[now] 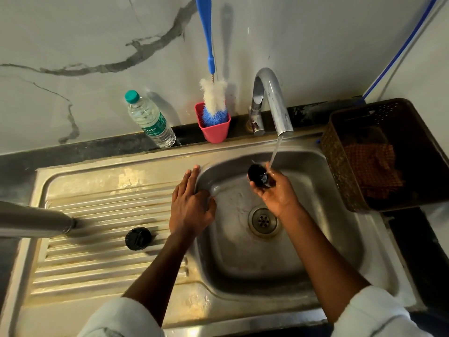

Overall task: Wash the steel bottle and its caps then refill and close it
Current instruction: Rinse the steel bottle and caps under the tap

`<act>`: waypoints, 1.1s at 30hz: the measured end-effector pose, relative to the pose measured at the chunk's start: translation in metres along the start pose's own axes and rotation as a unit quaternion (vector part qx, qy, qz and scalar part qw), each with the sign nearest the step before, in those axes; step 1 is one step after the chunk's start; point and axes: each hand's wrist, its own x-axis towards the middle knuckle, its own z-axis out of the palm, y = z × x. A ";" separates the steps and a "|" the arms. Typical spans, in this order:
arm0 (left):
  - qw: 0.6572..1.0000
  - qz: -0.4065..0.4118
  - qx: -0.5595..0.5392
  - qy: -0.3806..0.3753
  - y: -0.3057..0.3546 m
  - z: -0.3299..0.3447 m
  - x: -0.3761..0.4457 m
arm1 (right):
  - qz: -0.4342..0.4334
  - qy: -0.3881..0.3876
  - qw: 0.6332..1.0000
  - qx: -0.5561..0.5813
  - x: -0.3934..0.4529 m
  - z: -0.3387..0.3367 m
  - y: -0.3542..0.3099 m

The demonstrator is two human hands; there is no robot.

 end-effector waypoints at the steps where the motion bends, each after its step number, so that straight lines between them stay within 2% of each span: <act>1: 1.000 0.002 -0.002 0.000 0.000 0.000 0.000 | 0.033 -0.012 0.999 0.034 -0.002 0.009 0.000; 5: 1.000 0.001 -0.008 0.003 0.001 -0.002 0.000 | 0.091 -0.046 0.995 0.004 -0.009 0.014 0.002; 10: 1.000 0.008 -0.006 0.013 -0.002 0.002 0.001 | 0.091 0.029 0.992 0.084 0.005 -0.001 -0.009; 16: 1.000 0.012 -0.007 0.018 -0.001 0.001 0.000 | 0.125 0.013 0.992 -0.006 -0.011 -0.003 -0.003; 18: 1.000 0.007 -0.007 0.014 0.000 0.000 0.000 | 0.039 0.025 0.993 -0.112 -0.005 -0.007 0.000; 19: 1.000 0.005 -0.009 0.013 0.000 0.000 0.000 | -0.042 0.032 0.975 -0.215 -0.001 -0.009 0.003; 21: 1.000 0.006 -0.010 0.014 0.000 0.000 0.000 | -0.201 0.030 0.893 -0.401 0.003 -0.013 0.008; 22: 1.000 0.007 -0.009 0.015 0.000 0.000 0.000 | -0.252 0.019 0.860 -0.442 0.003 -0.015 0.008; 23: 1.000 0.006 -0.008 0.015 0.001 0.000 0.000 | -0.285 0.007 0.843 -0.456 0.002 -0.016 0.005; 24: 1.000 0.003 -0.007 0.014 0.002 -0.001 0.000 | -0.302 -0.004 0.841 -0.450 0.003 -0.017 0.003; 25: 1.000 0.001 -0.007 0.011 0.002 -0.002 0.000 | -0.297 -0.008 0.857 -0.421 0.004 -0.015 0.001; 27: 1.000 0.000 -0.007 0.004 0.002 -0.002 -0.001 | -0.257 -0.019 0.919 -0.297 -0.001 0.001 0.001; 29: 1.000 -0.004 -0.004 -0.002 0.002 -0.003 0.000 | -0.179 -0.054 0.967 -0.175 -0.006 0.014 0.006; 33: 1.000 -0.001 -0.001 -0.002 0.003 -0.002 0.000 | -0.039 -0.019 0.990 -0.136 -0.014 0.009 0.004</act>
